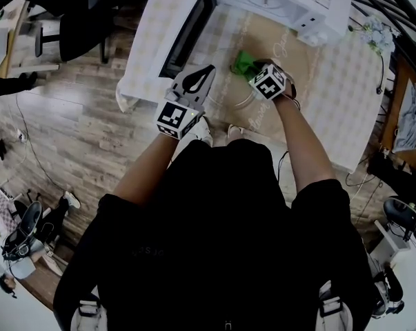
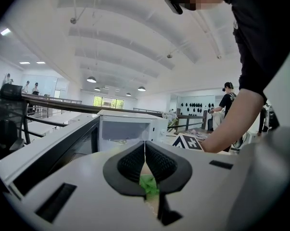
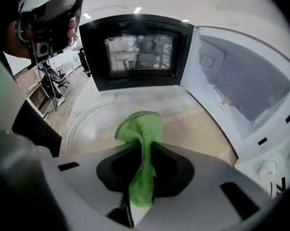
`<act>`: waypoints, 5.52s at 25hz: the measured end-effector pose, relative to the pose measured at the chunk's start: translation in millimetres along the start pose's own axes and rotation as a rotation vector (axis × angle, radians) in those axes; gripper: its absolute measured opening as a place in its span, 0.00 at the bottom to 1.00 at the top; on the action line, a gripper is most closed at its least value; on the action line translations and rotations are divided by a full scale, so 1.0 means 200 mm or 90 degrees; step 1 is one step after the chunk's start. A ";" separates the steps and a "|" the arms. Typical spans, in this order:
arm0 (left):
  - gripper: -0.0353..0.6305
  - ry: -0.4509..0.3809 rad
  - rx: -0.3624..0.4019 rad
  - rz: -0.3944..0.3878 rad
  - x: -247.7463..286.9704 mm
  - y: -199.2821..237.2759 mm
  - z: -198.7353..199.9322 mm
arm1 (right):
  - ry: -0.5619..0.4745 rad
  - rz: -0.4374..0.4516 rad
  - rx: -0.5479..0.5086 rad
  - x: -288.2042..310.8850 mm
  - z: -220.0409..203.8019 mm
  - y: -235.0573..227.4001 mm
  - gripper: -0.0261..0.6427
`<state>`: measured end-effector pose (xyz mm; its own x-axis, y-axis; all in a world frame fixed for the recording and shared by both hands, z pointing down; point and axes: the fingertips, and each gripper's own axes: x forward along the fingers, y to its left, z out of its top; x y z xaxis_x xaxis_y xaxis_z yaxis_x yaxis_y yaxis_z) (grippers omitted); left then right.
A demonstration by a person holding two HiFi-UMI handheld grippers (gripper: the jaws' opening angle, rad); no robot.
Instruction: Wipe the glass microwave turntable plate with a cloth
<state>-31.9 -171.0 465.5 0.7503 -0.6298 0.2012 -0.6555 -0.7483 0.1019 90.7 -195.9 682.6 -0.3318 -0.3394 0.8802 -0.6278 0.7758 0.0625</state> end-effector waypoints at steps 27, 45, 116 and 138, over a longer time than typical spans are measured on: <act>0.09 0.047 -0.023 0.076 -0.15 0.16 -0.23 | -0.033 0.072 -0.120 0.40 0.56 0.39 0.15; 0.09 0.054 -0.031 0.030 -0.09 0.02 -0.26 | 0.029 0.056 -0.115 0.23 0.20 0.28 0.15; 0.09 0.048 -0.025 0.080 -0.40 0.10 -0.33 | 0.111 0.098 -0.144 0.30 0.34 0.65 0.15; 0.09 0.056 -0.009 -0.040 -0.17 -0.15 -0.32 | 0.187 0.063 -0.055 -0.06 -0.36 0.42 0.15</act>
<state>-42.9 -113.8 518.4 0.7801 -0.5601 0.2789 -0.6086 -0.7826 0.1307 92.9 -88.0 711.5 -0.1630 -0.1027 0.9813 -0.5364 0.8440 -0.0008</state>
